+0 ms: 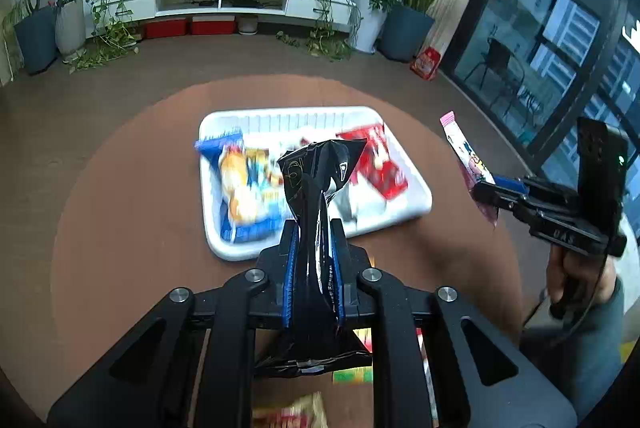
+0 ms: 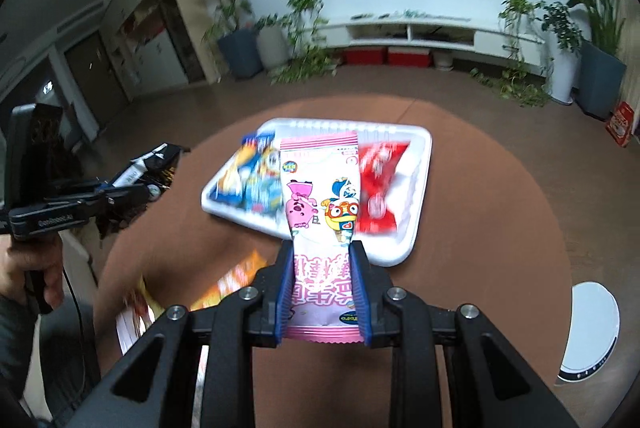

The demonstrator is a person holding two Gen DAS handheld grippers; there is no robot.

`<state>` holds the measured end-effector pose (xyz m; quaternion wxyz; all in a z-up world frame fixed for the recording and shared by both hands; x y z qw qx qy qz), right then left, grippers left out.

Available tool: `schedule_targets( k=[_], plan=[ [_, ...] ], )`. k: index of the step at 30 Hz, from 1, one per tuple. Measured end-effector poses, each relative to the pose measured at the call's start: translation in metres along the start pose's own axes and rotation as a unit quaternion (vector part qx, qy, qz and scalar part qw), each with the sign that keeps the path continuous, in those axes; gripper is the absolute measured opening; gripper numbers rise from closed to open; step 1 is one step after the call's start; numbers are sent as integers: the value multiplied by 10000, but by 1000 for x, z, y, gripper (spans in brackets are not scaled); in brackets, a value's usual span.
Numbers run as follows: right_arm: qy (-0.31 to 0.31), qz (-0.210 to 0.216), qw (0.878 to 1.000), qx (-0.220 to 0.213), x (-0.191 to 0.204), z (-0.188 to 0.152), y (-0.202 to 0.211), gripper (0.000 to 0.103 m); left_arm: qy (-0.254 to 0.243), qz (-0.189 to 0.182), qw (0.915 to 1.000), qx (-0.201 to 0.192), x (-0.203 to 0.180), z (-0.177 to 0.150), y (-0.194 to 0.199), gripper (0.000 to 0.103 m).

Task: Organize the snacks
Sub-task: 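Carry the black bag and pink packet into the white tray with both tools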

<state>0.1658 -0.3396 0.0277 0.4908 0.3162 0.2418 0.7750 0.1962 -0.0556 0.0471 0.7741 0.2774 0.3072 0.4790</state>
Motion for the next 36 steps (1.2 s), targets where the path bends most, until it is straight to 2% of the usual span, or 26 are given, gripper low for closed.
schedule_targets(
  k=[5,12,17,21,27,36],
  plan=[
    [154,-132,9998,-95,14,39,-27,29,-70,200,9998,36,3,38,-32,13],
    [176,-397,9986,308,18,63,-102,29,4,263,9994,242,4,71,-91,13],
    [22,-666,9971,378,11,68,-132,29,190,427,9979,445,18,72,-133,14],
    [88,-794,9958,441,9,65,-142,29,190,442,9978,465,18,66,-148,14],
    [76,-863,9949,513,7,59,-148,29,182,467,9975,506,16,58,-161,14],
    [252,-986,9931,587,18,50,-156,31,301,628,9959,577,21,62,-181,16]
  ],
)
Point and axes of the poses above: each gripper's, at about its wrist camera, not at the fingertips, and y roughly against the way its jaws point, x to its left, z to its top, the point moved 1 cm from there along -y, roughly the way its jaws point, and after that the axes turned 2 degrees about -y, right-handed, at the moved point
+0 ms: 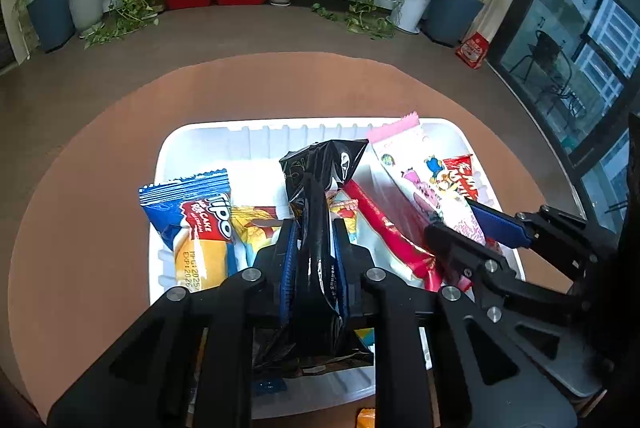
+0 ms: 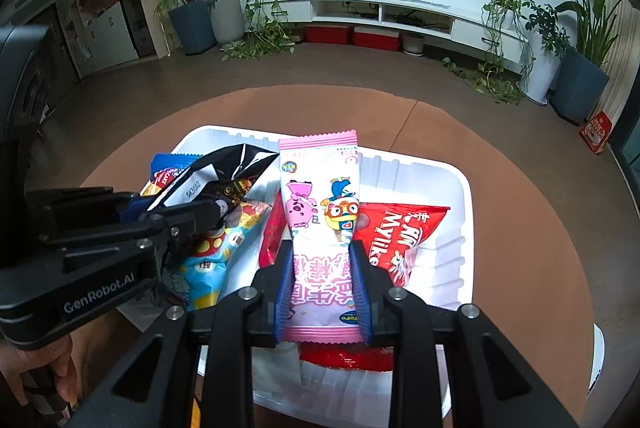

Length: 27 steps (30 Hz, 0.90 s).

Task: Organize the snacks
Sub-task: 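Carry the black bag and pink packet into the white tray with both tools, then open both tools to release the packets and withdraw over the table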

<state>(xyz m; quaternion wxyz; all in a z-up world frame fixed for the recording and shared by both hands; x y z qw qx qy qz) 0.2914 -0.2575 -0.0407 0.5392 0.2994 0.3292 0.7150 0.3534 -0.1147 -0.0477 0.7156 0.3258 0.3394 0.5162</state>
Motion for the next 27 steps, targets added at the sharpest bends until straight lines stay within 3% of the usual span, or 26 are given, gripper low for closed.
schedule_targets(
  k=[2,4,5,13,18,22,24,27],
  plan=[
    [74,-62,10000,-12,3,-1,0,31,33,49,10000,-18,3,2,0,23],
    [136,-101,9999,-34,6,-2,1,32,64,101,9999,-38,7,4,0,43],
    [150,-109,9998,-41,7,-2,1,33,92,83,9999,-72,9,4,0,59],
    [227,-214,9995,-91,15,-7,6,37,55,105,9997,-195,5,2,14,65],
    [328,-257,9988,-242,18,-5,17,54,81,80,9994,-333,5,0,30,83],
    [388,-330,9980,-380,22,-4,26,58,73,67,9991,-423,3,-7,49,93],
    [345,-339,9978,-456,19,-3,32,64,12,80,9988,-482,2,-14,64,103],
    [82,-251,9970,-726,9,-1,48,79,-124,247,9968,-746,0,-24,94,103]
  ],
)
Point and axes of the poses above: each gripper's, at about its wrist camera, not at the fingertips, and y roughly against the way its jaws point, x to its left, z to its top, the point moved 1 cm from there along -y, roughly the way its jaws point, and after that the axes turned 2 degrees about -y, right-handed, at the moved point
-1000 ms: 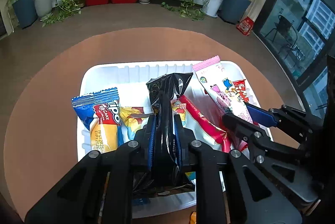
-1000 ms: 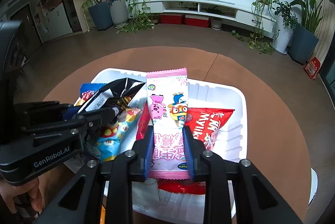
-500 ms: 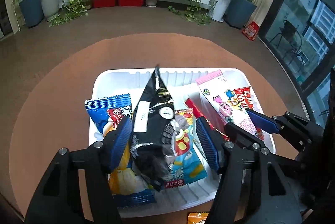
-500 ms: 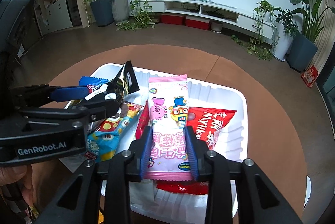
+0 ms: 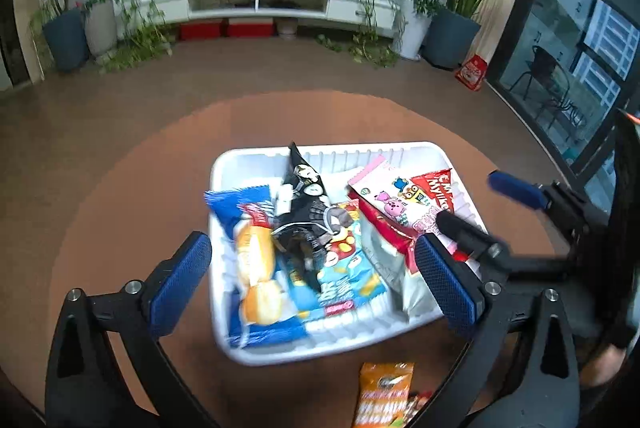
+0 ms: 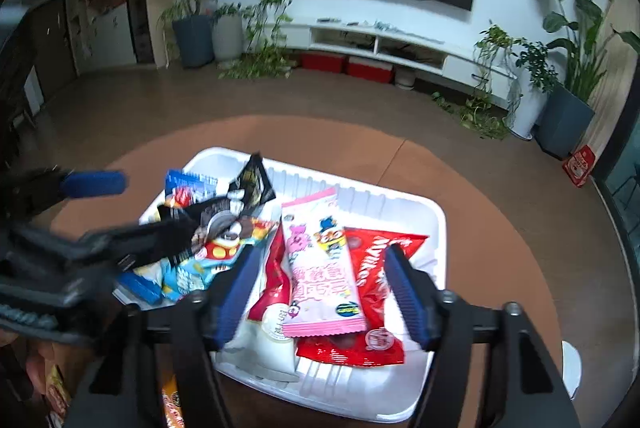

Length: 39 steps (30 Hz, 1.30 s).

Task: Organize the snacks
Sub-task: 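Open both tools to release the packets and withdraw over the table, then grasp the white packet with the right tool while the left tool grasps the gold Home Pie packet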

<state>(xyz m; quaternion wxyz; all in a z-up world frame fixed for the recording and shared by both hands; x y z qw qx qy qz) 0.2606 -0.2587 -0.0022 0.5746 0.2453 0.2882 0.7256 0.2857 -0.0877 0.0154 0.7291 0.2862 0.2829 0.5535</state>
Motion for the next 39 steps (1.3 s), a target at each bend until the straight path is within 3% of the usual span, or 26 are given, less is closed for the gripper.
schedule_targets(
  k=[3,8,13,16,22,26,31,34,39],
  plan=[
    [-260,113,9993,-247,-11,3,15,91,-106,-36,9992,-395,0,-6,31,103],
    [-430,132,9982,-385,-21,-3,31,95,-288,59,9985,-459,-4,-19,67,103],
    [-236,49,9991,-343,-18,-20,46,95,-508,296,9961,-659,-1,-62,110,103],
    [-133,-8,9993,-349,-16,-33,60,95,-341,172,9982,-464,9,-97,128,103],
    [-262,301,9988,-298,-7,-66,90,95,-101,-132,9993,329,32,-173,149,103],
    [-221,423,9984,-297,10,-92,109,95,-391,-105,9962,765,42,-203,162,103],
    [51,902,9955,-296,43,-132,134,91,-1004,-288,9918,739,31,-221,180,103],
    [592,1361,9884,-324,74,-154,152,89,-1343,-439,9875,698,25,-227,185,103],
    [1330,1887,9729,-151,112,-178,160,82,-1718,-700,9802,688,16,-210,181,103]
  ],
)
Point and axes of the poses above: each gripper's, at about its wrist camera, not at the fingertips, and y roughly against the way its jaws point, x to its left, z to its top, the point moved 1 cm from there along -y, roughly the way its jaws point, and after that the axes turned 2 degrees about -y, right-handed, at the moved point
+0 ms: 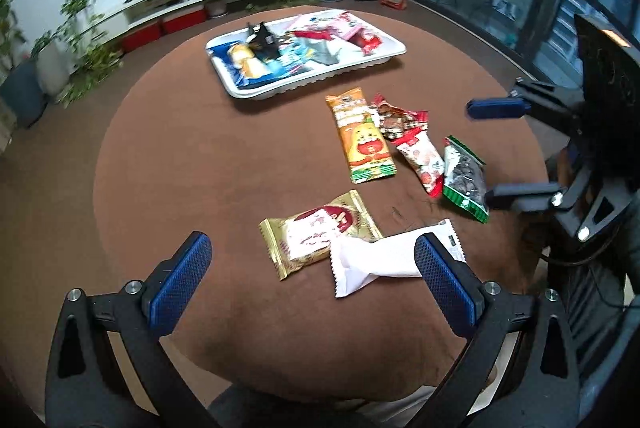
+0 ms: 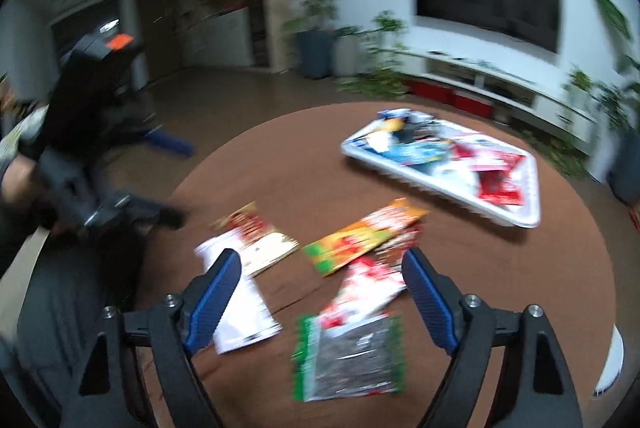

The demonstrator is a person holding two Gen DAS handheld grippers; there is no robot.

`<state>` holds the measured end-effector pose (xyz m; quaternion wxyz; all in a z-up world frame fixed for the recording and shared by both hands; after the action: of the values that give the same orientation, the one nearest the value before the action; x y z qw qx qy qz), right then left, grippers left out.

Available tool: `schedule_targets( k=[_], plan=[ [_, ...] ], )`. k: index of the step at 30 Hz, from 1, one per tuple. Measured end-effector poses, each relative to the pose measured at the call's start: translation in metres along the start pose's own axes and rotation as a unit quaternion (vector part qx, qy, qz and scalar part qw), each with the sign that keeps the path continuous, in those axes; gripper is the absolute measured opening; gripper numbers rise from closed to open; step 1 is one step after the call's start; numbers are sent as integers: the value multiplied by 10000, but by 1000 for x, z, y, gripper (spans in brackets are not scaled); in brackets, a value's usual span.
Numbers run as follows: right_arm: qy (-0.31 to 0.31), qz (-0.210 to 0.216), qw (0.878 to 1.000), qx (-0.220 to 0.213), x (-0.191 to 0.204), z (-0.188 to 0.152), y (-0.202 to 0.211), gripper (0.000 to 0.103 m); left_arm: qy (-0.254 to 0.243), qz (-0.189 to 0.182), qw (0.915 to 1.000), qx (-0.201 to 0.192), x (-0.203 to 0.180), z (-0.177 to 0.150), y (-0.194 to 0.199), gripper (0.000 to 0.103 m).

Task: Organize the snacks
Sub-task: 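Grasp the white packet with the right tool while the left tool grasps the gold Home Pie packet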

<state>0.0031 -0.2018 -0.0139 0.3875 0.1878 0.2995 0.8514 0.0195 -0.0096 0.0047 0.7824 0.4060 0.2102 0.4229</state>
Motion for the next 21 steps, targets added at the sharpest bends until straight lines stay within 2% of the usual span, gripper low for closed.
schedule_targets(
  k=[5,8,13,17,20,21],
  plan=[
    [215,375,9985,325,18,0,-16,80,-516,-158,9985,22,2,7,-4,103],
    [626,700,9937,619,40,-1,-31,71,-691,-99,9975,116,8,8,-6,102],
    [918,714,9844,1321,53,-5,-68,63,-864,-287,9958,123,17,10,-12,103],
    [935,692,9784,1710,55,-15,-89,50,-1311,-503,9898,254,11,11,-24,103],
    [868,755,9784,1717,52,-14,-88,41,-1658,-440,9841,460,8,13,-36,103],
    [823,777,9783,1734,50,-14,-87,35,-1758,-455,9820,514,7,14,-40,102]
  ],
)
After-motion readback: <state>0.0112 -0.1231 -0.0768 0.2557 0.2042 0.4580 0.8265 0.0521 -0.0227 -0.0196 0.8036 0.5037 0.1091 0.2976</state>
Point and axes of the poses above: each gripper's, at about its wrist camera, not at the fingertips, and y roughly against the way its jaws point, x to its left, z to its top, the point moved 1 cm from there along -y, roughly the way its jaws point, and after that the axes turned 2 degrees about -y, right-handed, at the moved point
